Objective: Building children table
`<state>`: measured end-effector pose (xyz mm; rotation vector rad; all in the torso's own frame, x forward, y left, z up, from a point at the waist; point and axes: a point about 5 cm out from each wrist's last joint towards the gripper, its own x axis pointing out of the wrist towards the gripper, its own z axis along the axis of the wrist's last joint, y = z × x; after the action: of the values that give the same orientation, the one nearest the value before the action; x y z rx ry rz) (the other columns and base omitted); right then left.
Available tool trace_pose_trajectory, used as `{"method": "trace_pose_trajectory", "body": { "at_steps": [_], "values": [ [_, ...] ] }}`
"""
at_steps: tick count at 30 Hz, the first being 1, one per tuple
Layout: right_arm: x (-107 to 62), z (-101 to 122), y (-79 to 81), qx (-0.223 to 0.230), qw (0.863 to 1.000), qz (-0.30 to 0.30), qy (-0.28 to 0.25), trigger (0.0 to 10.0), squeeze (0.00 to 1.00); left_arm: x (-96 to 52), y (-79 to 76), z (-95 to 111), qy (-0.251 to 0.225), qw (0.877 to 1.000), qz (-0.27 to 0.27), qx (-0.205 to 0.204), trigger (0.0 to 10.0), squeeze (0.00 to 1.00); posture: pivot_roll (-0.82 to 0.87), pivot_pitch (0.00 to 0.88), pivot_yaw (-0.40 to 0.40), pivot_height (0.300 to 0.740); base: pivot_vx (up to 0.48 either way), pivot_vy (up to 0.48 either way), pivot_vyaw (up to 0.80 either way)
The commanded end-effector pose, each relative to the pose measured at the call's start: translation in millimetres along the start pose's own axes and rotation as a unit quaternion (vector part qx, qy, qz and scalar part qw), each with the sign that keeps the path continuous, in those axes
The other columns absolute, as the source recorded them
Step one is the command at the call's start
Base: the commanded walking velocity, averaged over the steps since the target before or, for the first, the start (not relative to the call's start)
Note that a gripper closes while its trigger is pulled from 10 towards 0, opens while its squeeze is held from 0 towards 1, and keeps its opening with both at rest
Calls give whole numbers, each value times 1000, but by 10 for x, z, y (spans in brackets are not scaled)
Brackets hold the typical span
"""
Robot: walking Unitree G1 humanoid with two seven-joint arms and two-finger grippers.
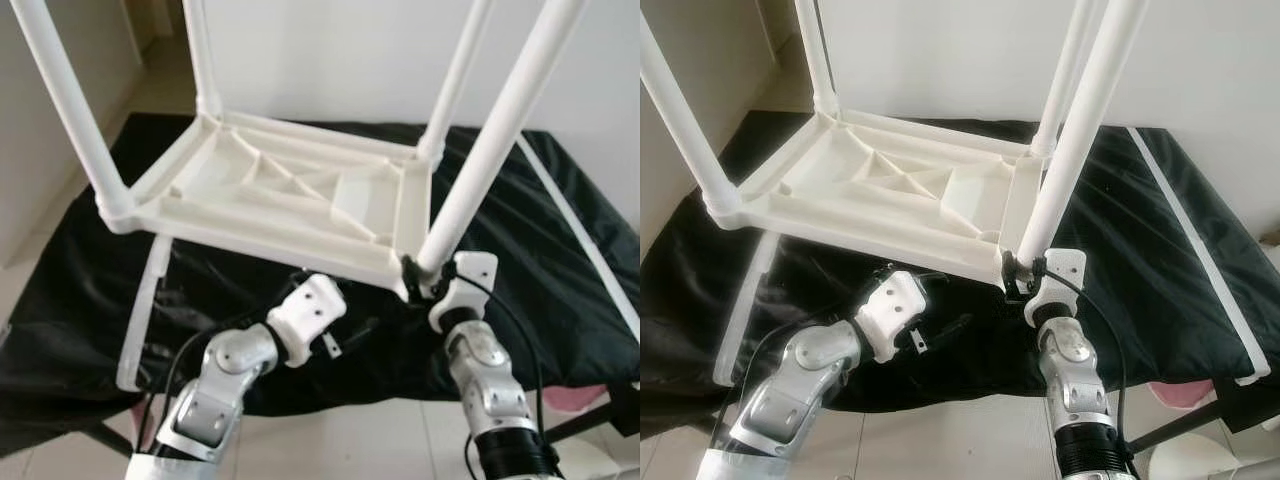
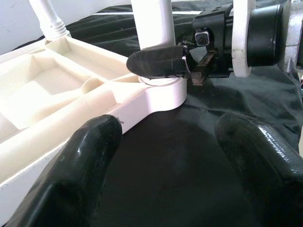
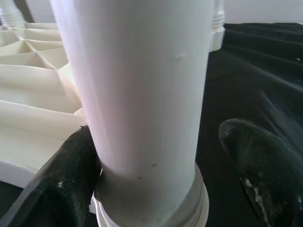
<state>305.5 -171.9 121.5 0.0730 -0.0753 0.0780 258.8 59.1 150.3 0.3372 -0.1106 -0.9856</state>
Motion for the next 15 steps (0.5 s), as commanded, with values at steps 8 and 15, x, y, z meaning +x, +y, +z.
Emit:
{"method": "trace_pose_trajectory", "body": {
  "at_steps": [8, 15],
  "values": [
    [106, 60, -23, -26, 993, 112, -1, 10000, 0, -20, 4, 49, -22, 1000, 6, -13, 10000, 0, 37, 48, -54, 740, 0, 0, 0],
    [222, 95, 7, -58, 980, 191, 12, 10000, 0, -44, 3, 30, -26, 999, -17, -24, 10000, 0, 40, 26, -46, 740, 0, 0, 0]
  ]
}}
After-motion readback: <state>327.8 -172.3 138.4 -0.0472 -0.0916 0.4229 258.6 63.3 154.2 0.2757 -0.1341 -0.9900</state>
